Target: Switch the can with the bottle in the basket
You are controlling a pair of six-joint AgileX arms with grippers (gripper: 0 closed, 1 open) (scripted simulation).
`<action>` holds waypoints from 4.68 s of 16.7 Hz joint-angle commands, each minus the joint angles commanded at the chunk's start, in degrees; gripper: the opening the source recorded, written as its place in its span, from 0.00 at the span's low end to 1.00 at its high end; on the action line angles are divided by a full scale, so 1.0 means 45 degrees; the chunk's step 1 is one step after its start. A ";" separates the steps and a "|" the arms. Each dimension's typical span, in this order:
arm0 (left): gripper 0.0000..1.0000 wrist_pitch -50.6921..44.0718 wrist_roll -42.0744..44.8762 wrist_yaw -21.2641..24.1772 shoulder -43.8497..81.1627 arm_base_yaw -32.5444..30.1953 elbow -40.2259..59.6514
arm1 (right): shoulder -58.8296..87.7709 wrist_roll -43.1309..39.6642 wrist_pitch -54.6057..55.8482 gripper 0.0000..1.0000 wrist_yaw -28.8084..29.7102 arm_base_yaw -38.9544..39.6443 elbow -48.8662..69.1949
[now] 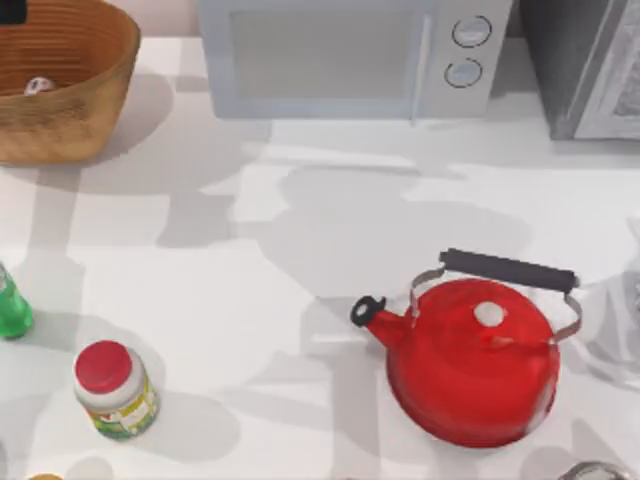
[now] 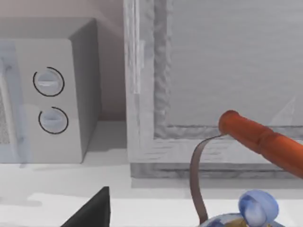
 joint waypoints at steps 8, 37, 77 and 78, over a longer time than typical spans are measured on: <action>1.00 -0.3596 0.0293 0.0350 0.7840 0.0199 0.7370 | 0.0000 0.0000 0.0000 1.00 0.0000 0.0000 0.0000; 0.32 -0.2680 0.0239 0.0411 1.0816 0.0102 0.8691 | 0.0000 0.0000 0.0000 1.00 0.0000 0.0000 0.0000; 0.00 0.7218 -0.0579 -0.0466 -1.5200 -0.0727 -1.4868 | 0.0000 0.0000 0.0000 1.00 0.0000 0.0000 0.0000; 0.00 0.7652 -0.0651 -0.0504 -1.6461 -0.0753 -1.6036 | 0.0000 0.0000 0.0000 1.00 0.0000 0.0000 0.0000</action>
